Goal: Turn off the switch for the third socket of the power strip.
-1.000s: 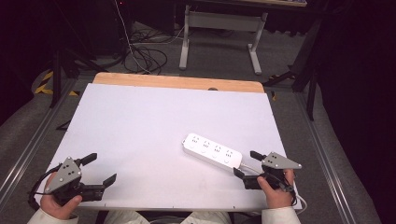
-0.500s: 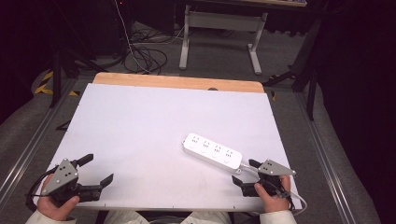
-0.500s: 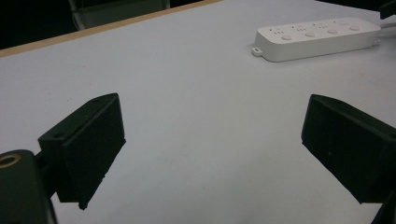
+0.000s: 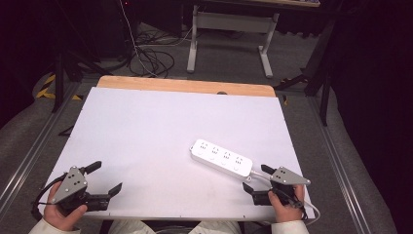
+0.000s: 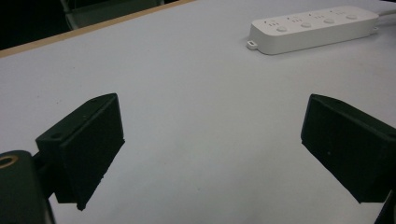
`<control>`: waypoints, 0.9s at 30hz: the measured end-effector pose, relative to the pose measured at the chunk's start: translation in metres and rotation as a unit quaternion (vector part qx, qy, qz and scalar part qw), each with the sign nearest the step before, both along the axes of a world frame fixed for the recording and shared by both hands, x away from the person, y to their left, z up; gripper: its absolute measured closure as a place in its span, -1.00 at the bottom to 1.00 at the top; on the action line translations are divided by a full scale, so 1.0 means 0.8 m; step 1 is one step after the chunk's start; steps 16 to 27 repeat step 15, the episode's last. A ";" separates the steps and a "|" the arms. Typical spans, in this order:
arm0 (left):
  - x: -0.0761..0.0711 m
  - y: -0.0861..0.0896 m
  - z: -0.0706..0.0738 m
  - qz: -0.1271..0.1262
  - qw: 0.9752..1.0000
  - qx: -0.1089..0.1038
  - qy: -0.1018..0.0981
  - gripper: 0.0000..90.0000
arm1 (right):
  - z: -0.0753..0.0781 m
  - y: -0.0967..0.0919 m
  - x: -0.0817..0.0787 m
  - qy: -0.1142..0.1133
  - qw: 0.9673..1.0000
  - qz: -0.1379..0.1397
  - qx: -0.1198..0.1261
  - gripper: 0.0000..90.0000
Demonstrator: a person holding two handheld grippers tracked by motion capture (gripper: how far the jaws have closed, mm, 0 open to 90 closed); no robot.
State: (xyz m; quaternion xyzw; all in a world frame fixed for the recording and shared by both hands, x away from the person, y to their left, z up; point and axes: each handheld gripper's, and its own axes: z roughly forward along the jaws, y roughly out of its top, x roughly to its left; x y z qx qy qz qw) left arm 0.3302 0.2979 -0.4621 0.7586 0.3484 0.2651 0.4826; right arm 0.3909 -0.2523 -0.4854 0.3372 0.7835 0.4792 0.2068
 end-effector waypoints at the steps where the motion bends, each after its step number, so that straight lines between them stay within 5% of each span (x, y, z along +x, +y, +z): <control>1: 0.000 0.000 0.000 0.001 1.000 0.001 -0.001 -0.85 | 0.000 0.000 0.000 0.001 1.000 -0.001 0.000 -0.87; 13: -0.003 0.003 0.004 0.002 0.999 -0.031 0.009 -0.87 | -0.001 -0.002 0.000 0.001 1.000 -0.008 -0.005 -0.87; 27: -0.003 0.003 0.004 0.003 1.000 -0.029 0.009 -0.87 | 0.000 -0.002 0.000 0.000 1.000 -0.011 -0.004 -0.87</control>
